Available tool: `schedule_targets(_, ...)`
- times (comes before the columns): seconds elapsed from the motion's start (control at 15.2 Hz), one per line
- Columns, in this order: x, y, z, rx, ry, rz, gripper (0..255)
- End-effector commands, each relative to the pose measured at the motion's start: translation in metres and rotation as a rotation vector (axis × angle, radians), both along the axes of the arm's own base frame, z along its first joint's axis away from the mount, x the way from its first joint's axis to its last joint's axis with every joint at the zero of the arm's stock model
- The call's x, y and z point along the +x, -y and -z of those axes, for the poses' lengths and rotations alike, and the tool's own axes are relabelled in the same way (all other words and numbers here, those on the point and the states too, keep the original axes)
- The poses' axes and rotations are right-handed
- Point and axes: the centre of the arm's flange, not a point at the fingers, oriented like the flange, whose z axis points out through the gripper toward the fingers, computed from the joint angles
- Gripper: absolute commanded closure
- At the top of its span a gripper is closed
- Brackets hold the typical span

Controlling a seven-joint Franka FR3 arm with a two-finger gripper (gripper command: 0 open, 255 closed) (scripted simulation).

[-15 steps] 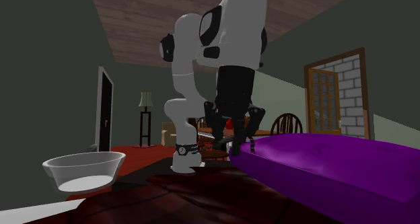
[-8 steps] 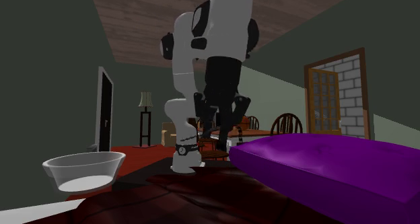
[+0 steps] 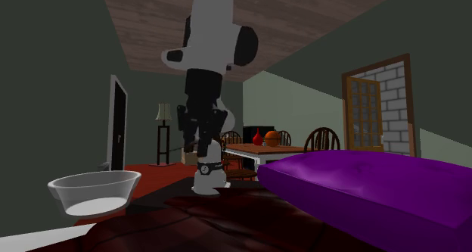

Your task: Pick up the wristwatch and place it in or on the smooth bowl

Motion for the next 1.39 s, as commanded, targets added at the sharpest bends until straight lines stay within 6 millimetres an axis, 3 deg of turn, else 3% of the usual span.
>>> schedule_targets(0.0,-0.007,0.026,0.0,0.001,0.0,-0.001,255)
schedule_targets(1.32,-0.046,0.287,-0.008,0.001,0.0,-0.001,255)
